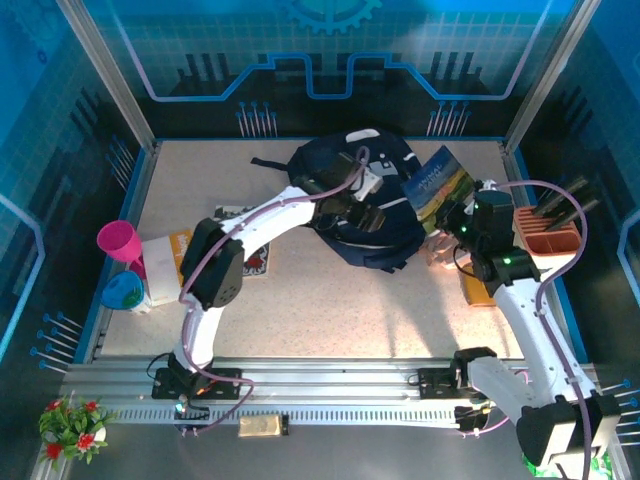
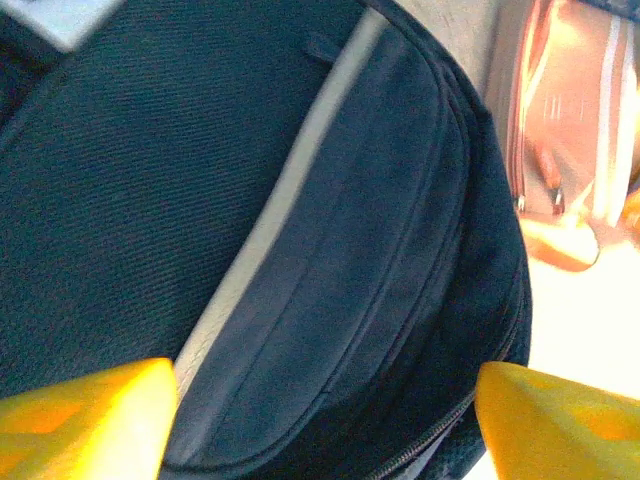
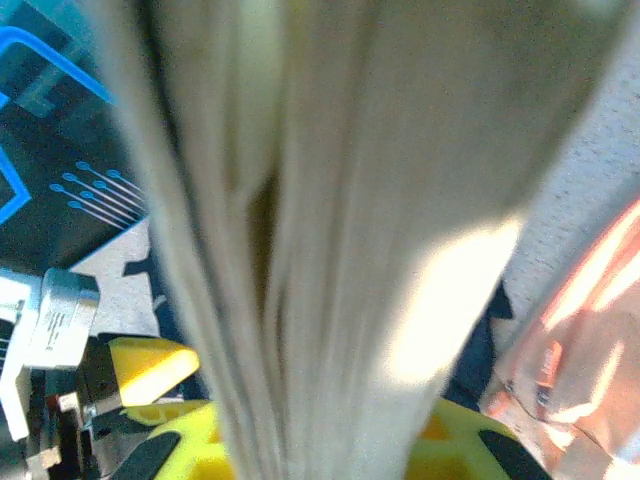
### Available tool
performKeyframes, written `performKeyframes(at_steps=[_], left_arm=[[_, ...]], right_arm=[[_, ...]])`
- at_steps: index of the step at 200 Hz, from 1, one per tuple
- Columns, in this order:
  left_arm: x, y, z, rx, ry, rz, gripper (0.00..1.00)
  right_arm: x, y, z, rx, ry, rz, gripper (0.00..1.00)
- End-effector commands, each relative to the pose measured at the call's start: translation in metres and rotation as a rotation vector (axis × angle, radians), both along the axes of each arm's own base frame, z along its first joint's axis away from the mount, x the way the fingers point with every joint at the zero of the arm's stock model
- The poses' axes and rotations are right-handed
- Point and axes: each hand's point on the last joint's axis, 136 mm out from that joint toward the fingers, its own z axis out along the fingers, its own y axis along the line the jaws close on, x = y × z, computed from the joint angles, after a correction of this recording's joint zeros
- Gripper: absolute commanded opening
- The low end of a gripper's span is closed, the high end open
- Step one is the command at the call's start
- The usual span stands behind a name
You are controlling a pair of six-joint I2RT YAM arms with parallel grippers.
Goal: Pack books, pencil case, and school supplies into a backpack
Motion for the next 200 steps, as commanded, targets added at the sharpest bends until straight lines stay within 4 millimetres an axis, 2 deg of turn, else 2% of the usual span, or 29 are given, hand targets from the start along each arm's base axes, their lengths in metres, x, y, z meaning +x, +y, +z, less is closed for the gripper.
performKeyframes(at_steps=[1,50,66,81,118,143,156,159,164,200], left_arm=[[-0.004,-0.001,-0.023,0.161,-0.01,-0.11,0.7],[0.009,-0.024,-0.046,0.246,-0.037,-0.151,0.68],[0.015,-0.022,-0.055,0.293,-0.05,-0.133,0.64],[0.024,-0.018,-0.062,0.329,-0.064,-0.089,0.56],[0.018,-0.018,-0.077,0.348,-0.03,-0.111,0.57],[0.01,-0.022,-0.08,0.367,-0.03,-0.167,0.66],[0.01,-0.021,-0.081,0.393,-0.049,-0.175,0.67],[0.011,-0.021,-0.082,0.4,-0.054,-0.174,0.67],[0.013,-0.02,-0.082,0.412,-0.065,-0.168,0.67],[0.027,-0.014,-0.077,0.455,-0.129,-0.091,0.56]], right_arm=[[-0.008,-0.015,0.007,-0.021,-0.014,-0.028,0.07],[-0.01,-0.028,0.004,-0.008,0.0,-0.057,0.07],[-0.009,-0.03,0.005,-0.003,-0.003,-0.063,0.07],[-0.009,-0.031,0.006,-0.003,-0.006,-0.066,0.07],[-0.008,-0.032,0.006,0.0,-0.009,-0.071,0.07],[-0.006,-0.033,0.005,0.007,-0.005,-0.074,0.07],[-0.006,-0.032,0.005,0.012,-0.006,-0.074,0.07],[-0.005,-0.032,0.005,0.013,-0.007,-0.073,0.07],[-0.007,-0.032,-0.006,0.014,0.018,-0.074,0.07],[-0.008,-0.033,-0.007,0.017,0.017,-0.081,0.07]])
